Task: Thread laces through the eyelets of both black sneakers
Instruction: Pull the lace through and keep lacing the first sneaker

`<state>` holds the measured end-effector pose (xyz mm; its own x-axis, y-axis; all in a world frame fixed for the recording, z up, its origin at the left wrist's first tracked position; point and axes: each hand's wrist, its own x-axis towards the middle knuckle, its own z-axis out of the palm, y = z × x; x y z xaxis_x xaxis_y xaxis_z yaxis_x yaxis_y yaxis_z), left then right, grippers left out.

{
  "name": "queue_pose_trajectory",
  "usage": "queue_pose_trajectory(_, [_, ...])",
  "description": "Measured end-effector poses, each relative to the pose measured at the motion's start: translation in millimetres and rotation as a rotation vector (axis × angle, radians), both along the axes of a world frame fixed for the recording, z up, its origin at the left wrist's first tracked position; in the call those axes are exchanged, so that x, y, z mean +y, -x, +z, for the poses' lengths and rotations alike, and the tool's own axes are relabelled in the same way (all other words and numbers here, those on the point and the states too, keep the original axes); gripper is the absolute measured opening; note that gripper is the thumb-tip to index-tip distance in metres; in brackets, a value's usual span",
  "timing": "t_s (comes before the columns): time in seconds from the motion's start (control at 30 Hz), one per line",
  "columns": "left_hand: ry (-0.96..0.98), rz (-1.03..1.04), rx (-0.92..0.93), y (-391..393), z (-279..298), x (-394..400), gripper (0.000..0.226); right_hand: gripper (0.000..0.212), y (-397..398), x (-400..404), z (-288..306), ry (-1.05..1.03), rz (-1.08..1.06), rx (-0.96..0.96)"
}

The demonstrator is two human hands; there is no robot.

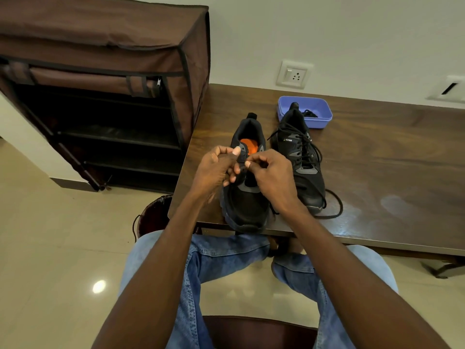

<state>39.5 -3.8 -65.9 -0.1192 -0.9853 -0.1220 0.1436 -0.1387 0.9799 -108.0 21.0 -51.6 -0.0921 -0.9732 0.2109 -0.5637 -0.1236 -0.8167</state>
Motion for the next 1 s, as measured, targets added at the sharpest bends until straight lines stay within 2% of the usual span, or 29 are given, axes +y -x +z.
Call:
queue_pose_trajectory(0.1, [0.013, 0.147, -0.184, -3.5, -11.0, -5.6, 0.012, 0.009, 1.8, -3.5, -6.1, 0.012, -0.085, 0.263])
queue_pose_trajectory(0.2, [0.023, 0.131, -0.278, -4.1, -17.6, -6.4, 0.005, 0.012, -0.8, -2.8, -9.4, -0.017, -0.086, 0.312])
queue_pose_trajectory(0.37, [0.017, 0.1, -0.354, -1.0, -21.7, -6.3, 0.006, 0.017, -6.3, 0.7, -5.3, -0.017, -0.085, 0.42])
queue_pose_trajectory(0.77, [0.03, 0.107, -0.386, -0.6, -23.5, -6.3, 0.002, 0.019, 6.1, -4.6, -14.4, 0.049, 0.032, 0.472])
queue_pose_trajectory(1.0, [0.044, 0.115, -0.393, 0.1, -25.2, -6.3, 0.005, 0.012, 4.3, -9.3, -26.4, 0.053, 0.068, 0.472])
